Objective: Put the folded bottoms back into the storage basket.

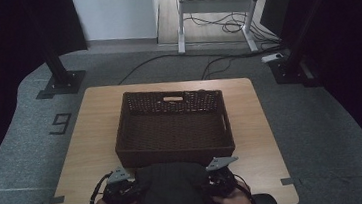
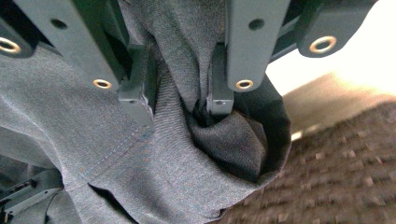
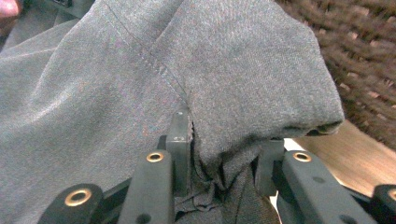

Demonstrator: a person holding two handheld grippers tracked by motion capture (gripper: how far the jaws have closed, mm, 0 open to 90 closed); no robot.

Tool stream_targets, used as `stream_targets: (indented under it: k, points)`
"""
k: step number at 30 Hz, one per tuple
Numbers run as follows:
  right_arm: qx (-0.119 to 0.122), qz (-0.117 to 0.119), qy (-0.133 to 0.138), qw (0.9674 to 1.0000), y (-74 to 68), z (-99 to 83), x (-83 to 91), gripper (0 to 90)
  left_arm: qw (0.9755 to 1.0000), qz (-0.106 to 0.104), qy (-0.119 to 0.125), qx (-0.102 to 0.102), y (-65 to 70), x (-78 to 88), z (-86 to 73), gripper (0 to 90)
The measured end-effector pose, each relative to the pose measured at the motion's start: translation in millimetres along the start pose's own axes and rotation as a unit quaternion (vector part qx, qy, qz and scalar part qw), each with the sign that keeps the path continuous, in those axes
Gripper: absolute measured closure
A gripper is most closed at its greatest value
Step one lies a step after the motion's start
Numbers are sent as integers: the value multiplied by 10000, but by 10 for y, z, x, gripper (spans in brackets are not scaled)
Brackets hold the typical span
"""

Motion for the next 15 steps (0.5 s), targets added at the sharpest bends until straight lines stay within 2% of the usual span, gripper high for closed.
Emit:
stream_targets:
  k: [6,8,15]
  points:
    - [41,31,219,9997,-8,98,149,666,9996,27,194,-221,105,104,111,682]
    - [-7,129,331,9994,-13,148,215,666,9993,33,254,-278,130,138,144,681]
    - [29,152,520,9985,-23,254,322,667,9980,76,432,-445,196,250,257,681]
Point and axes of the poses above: each handheld gripper's, and its own axes: x roughly backward along the jaws, z roughly out of its top, y roughly to its right, the point moved 9 cm from there along -x, roughly forward along the jaws, and after that the axes turned 13 degrees about -z, right-handed, at the moved point
